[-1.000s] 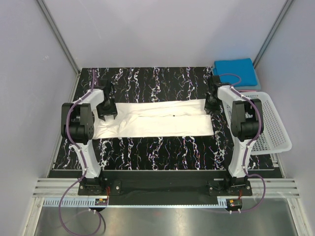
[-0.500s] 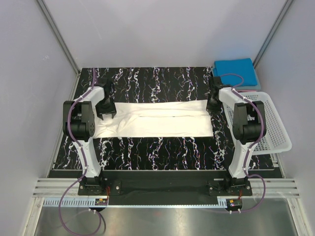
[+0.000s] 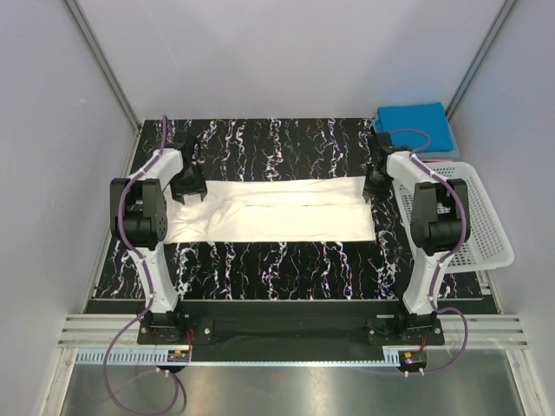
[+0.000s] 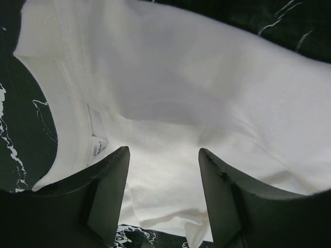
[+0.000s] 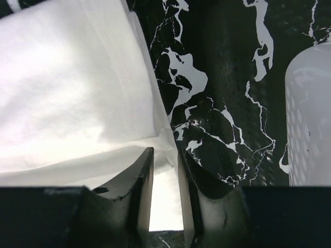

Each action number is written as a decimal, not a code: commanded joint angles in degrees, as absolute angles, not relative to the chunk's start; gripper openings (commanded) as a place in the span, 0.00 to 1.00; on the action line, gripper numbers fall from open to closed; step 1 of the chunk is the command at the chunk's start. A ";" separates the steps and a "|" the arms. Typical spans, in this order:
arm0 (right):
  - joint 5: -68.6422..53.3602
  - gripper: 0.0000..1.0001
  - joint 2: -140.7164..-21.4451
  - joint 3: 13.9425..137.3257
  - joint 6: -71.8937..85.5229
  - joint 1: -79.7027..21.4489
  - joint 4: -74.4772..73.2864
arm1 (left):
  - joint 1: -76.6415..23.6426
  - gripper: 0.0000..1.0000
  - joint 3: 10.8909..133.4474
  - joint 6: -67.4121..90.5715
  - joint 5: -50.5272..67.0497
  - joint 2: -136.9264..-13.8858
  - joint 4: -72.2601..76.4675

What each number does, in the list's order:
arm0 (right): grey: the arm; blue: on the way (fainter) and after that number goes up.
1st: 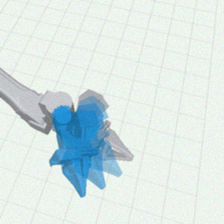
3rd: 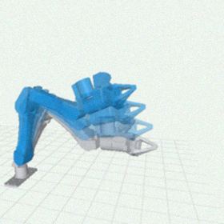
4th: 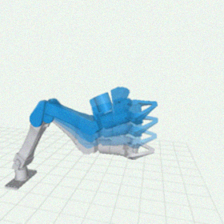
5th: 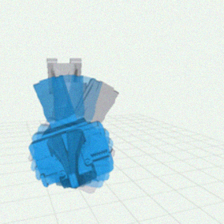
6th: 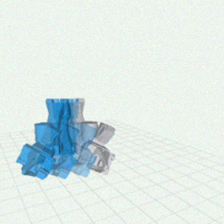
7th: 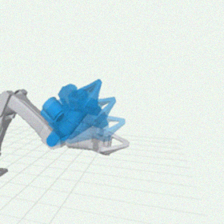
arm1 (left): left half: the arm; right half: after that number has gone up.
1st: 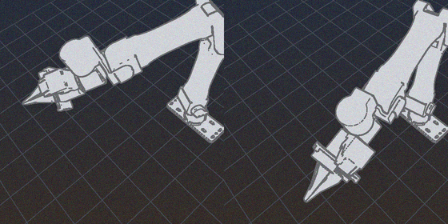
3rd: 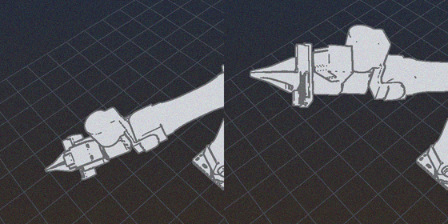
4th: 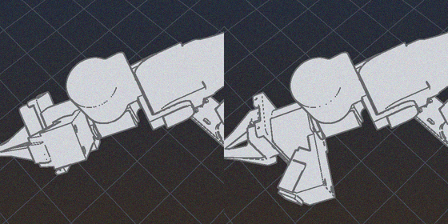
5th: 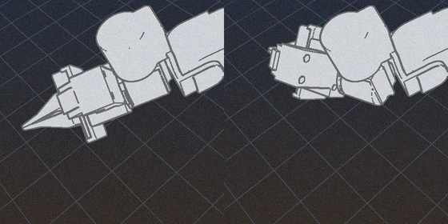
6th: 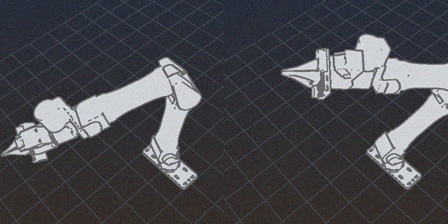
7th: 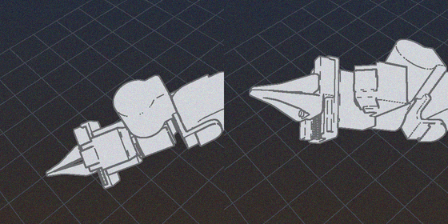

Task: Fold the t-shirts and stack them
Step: Fold the tshirt

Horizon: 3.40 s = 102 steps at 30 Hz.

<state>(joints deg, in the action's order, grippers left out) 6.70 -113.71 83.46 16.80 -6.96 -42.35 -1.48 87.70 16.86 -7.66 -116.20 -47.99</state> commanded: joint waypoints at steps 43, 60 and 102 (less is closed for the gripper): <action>-5.61 0.32 -114.88 100.37 20.13 -8.07 -39.81 | -5.36 0.63 83.95 13.27 -1.59 -105.23 -40.87; -37.52 0.29 -125.14 107.39 10.29 -28.99 -26.19 | 1.67 0.53 67.94 15.56 9.05 -98.70 -39.20; -52.30 0.43 -156.00 139.13 15.56 -36.74 -18.46 | 2.29 0.36 70.05 12.13 11.61 -104.15 -38.67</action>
<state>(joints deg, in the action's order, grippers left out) -50.30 -154.85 136.33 14.28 -36.07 -20.78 2.11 67.83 11.84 12.25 -103.88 -39.11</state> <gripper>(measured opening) 0.426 0.367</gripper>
